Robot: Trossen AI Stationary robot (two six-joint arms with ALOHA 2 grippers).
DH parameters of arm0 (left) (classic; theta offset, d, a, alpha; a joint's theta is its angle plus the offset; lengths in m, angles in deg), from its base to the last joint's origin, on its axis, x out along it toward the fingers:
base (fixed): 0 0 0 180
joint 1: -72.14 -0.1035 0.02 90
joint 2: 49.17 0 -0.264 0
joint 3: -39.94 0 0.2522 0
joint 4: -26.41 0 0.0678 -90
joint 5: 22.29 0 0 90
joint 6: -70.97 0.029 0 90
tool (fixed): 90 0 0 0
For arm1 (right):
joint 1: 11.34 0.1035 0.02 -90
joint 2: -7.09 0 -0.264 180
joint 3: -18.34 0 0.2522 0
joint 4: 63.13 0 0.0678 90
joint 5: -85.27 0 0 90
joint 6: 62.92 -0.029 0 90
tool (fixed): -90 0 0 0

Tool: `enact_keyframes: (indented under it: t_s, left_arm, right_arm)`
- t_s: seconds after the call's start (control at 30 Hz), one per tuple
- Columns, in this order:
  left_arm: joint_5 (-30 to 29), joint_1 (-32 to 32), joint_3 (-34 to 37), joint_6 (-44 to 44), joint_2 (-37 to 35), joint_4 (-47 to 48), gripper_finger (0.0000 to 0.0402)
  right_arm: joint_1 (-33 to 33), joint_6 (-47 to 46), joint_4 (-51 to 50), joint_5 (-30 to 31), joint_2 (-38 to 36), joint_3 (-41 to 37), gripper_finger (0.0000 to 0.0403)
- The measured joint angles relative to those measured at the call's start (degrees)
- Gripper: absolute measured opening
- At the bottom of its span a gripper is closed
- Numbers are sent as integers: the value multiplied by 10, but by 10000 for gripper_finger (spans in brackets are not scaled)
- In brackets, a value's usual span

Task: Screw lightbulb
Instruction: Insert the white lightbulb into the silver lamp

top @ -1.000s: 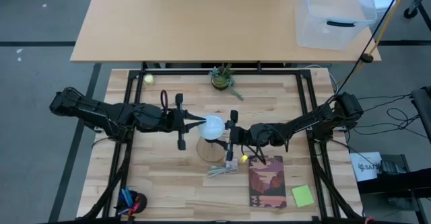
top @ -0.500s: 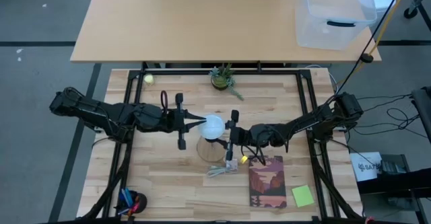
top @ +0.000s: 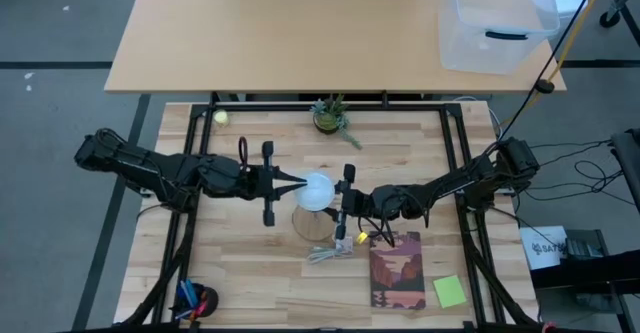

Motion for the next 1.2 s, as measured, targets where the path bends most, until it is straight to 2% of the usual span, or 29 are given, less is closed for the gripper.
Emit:
enact_keyframes:
  t_s: [0.4, 0.8, 0.97, 1.07, 1.2]
  left_arm:
    - [-3, 6, 0, 9, -2, -3, 37]
    - [-27, 14, 2, 24, -24, -17, 126]
    - [-30, 36, 2, 24, -62, -14, 124]
    - [-35, 46, 2, -6, -69, 14, 117]
    - [-59, 54, 44, -51, -62, 10, 109]
  right_arm:
    - [-1, -12, -12, 4, -2, 2, 146]
    - [-1, -18, -15, 5, -2, 2, 145]
    - [-1, -19, -16, 6, -2, 2, 145]
    - [-1, -19, -16, 6, -2, 2, 145]
    - [-1, -17, -17, 6, -2, 2, 145]
